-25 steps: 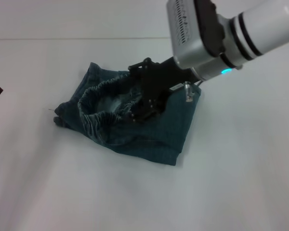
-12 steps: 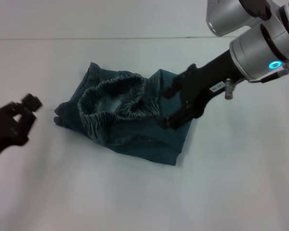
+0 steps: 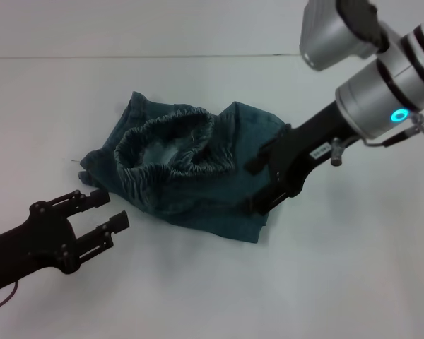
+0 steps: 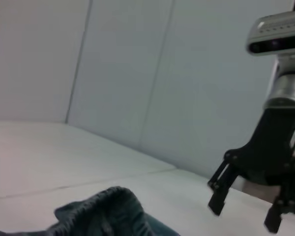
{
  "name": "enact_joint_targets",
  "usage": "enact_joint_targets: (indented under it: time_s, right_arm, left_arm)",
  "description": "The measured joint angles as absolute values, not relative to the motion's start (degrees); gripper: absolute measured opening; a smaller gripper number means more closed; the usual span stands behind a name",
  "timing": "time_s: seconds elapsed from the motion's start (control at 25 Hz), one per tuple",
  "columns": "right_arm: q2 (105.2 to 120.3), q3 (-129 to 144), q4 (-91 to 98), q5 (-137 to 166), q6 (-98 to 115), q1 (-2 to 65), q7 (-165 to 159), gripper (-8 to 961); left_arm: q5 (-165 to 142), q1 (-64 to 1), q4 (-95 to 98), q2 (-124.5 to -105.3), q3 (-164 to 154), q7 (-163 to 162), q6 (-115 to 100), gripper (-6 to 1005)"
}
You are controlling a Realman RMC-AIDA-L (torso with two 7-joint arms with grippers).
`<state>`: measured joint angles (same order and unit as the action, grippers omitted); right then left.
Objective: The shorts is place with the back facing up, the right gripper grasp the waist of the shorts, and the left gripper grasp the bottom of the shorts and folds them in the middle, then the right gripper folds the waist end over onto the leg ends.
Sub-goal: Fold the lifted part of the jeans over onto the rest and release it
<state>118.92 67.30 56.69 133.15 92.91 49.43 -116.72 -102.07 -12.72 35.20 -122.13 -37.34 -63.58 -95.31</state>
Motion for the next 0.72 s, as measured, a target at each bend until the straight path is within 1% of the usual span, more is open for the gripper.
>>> enact_joint_targets:
  time_s: [0.24, 0.4, 0.64, 0.72]
  right_arm:
    - [118.82, 67.1, 48.2, 133.2, 89.3, 51.8, -112.2, 791]
    - [119.37, 67.2, 47.6, 132.9, 86.1, 51.6, -108.6, 781]
    - [119.7, 67.6, 43.3, 132.0, 81.2, 52.6, -103.3, 766]
    - [119.84, 67.7, 41.9, 131.9, 79.9, 52.9, -101.6, 761]
  left_arm:
    - [-103.5, -13.2, 35.8, -122.11, -37.1, -63.8, -98.1, 600]
    - [-103.8, -13.2, 35.9, -122.45, -37.5, -63.7, -98.3, 698]
    - [-104.0, -13.3, 35.8, -122.52, -37.6, -63.6, -98.4, 891]
    - [-104.0, -13.4, 35.7, -122.54, -37.6, -63.6, -98.4, 919]
